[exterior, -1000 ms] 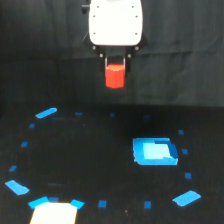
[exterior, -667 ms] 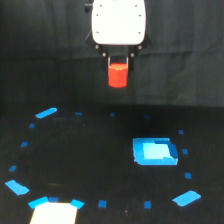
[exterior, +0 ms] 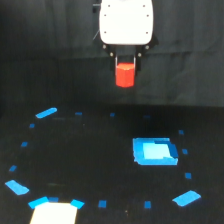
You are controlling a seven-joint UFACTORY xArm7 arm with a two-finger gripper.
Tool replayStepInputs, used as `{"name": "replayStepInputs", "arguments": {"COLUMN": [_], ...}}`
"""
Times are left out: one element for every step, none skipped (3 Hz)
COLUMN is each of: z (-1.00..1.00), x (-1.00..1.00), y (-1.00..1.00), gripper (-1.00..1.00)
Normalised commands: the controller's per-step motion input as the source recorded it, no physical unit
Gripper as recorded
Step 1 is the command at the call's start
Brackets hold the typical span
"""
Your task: Pick up the red object from the table
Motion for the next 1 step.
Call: {"name": "replayStepInputs", "arguments": {"z": [0.45], "x": [-0.04], "y": [0.01], "gripper": [-1.00]}}
